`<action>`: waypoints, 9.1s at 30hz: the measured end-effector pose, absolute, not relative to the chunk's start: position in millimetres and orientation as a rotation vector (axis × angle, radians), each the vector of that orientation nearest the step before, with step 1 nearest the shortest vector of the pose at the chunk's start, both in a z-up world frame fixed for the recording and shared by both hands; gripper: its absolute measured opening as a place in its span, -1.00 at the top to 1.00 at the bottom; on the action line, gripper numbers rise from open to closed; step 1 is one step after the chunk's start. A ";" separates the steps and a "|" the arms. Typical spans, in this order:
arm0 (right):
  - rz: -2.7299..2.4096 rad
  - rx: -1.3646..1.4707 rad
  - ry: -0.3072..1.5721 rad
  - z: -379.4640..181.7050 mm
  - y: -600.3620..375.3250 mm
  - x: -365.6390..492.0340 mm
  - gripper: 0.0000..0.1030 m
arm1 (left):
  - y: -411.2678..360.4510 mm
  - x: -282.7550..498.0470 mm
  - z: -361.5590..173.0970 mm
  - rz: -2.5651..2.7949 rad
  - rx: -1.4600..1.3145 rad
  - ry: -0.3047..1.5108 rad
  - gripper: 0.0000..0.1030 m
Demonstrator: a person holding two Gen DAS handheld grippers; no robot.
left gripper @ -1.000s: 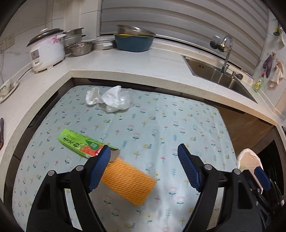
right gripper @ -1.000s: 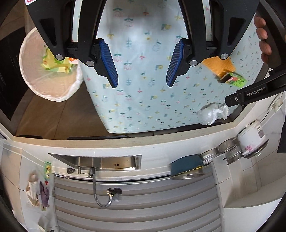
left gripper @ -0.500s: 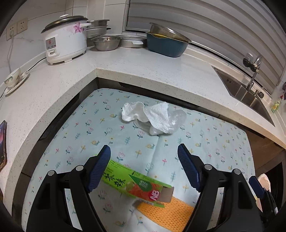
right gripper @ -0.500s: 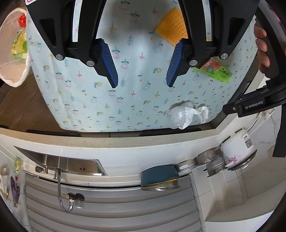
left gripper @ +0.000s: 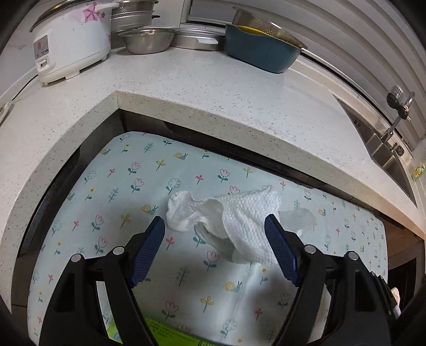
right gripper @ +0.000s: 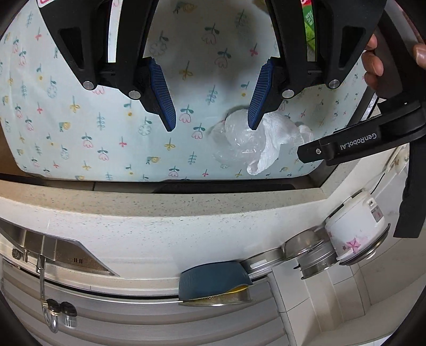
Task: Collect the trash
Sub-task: 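Grasp the white tissue with the left gripper while the right gripper grasps the clear plastic bag, then carry the tissue and clear bag over the bin and open both grippers, then move both grippers back to the green juice box and orange mesh sleeve, then grasp the green NB juice box with the left gripper while the right gripper grasps the orange mesh sleeve, then carry the juice box and mesh sleeve over the bin and open both grippers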
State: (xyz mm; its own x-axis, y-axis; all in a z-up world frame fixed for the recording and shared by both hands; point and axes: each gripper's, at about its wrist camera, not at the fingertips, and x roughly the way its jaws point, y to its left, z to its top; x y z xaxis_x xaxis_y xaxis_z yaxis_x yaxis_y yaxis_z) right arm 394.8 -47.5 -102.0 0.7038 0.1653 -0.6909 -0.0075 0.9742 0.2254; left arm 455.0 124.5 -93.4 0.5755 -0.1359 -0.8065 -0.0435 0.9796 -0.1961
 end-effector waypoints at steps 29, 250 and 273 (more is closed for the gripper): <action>0.086 0.221 0.734 -68.6 -81.0 352.1 0.88 | 66.0 405.7 -45.6 -0.174 -0.157 0.888 0.95; -0.248 0.422 0.687 -91.1 -278.7 113.8 0.82 | -127.0 258.9 -77.9 -0.257 -0.018 1.005 0.63; -0.433 0.492 0.568 -60.0 -369.9 6.7 0.82 | -249.3 135.3 -60.9 -0.565 0.271 0.941 0.62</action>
State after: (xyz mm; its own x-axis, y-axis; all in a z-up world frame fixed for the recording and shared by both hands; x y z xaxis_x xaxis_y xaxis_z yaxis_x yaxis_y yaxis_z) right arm 6.7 -369.9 -60.0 0.7607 -0.2496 -0.5993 0.5120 0.7982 0.3174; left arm 135.3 -249.3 -60.9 0.4595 -0.3375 -0.8215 0.5661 0.8240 -0.0219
